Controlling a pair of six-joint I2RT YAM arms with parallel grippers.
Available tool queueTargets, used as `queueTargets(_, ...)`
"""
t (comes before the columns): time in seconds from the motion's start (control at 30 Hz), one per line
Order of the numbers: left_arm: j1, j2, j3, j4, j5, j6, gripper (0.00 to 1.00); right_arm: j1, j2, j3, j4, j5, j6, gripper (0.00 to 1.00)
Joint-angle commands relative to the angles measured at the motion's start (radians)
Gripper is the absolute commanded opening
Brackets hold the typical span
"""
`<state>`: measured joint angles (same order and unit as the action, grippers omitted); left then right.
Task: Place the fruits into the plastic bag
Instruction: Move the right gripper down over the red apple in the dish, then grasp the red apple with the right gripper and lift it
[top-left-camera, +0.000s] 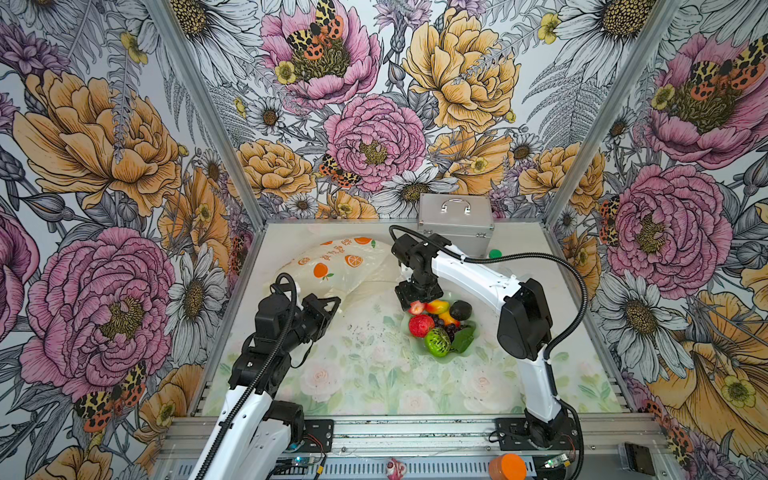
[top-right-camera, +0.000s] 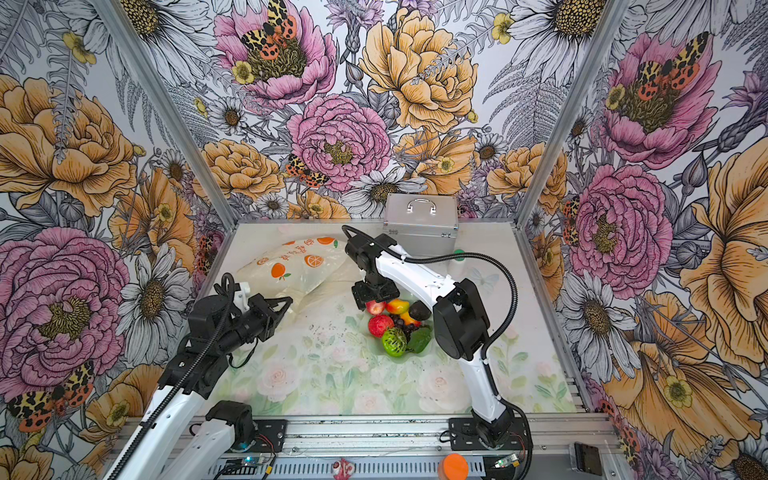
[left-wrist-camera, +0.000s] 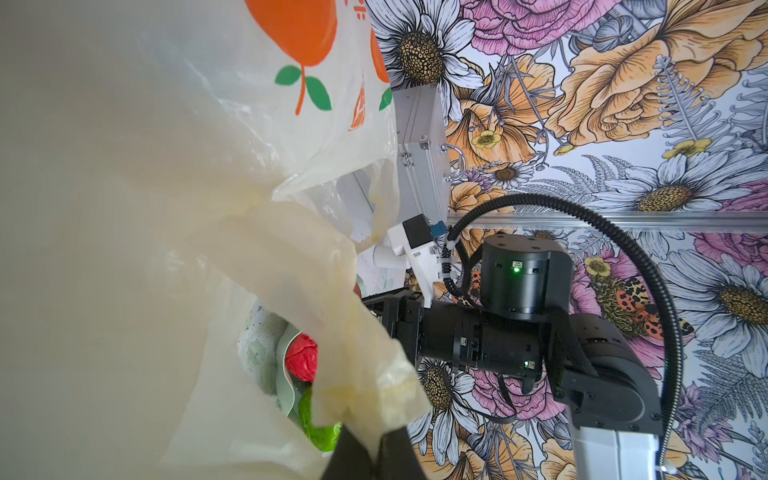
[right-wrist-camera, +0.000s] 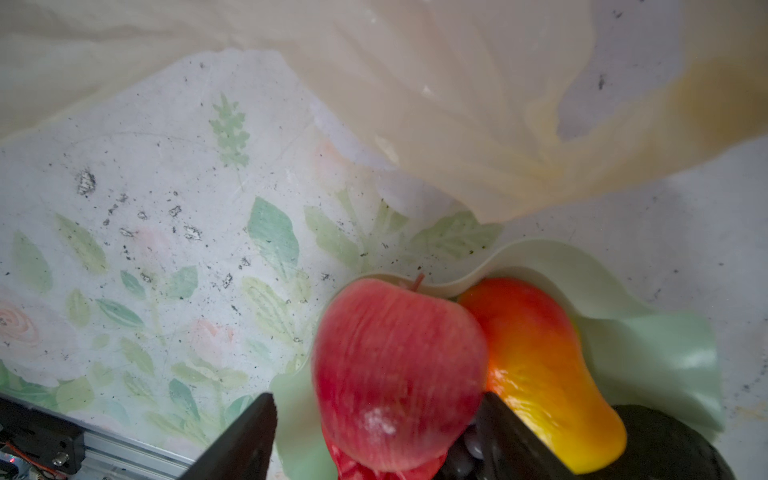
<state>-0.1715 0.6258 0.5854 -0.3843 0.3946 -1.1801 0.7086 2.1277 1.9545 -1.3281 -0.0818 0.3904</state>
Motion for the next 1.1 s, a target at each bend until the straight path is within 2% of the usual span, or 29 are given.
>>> queueTargets(0.0, 0.012, -0.001, 0.013, 0.013, 0.025, 0.002, 0.00, 0.008, 0.030, 0.030, -0.007, 0.016, -0.010, 0.76)
queueTargets(0.77, 0.036, -0.001, 0.001, 0.019, 0.056, 0.002, 0.00, 0.006, 0.098, 0.064, -0.006, 0.034, 0.004, 0.72)
queueTargets(1.07, 0.046, -0.003, -0.001, 0.020, 0.063, 0.002, 0.00, 0.002, 0.094, 0.061, -0.007, 0.037, 0.008, 0.61)
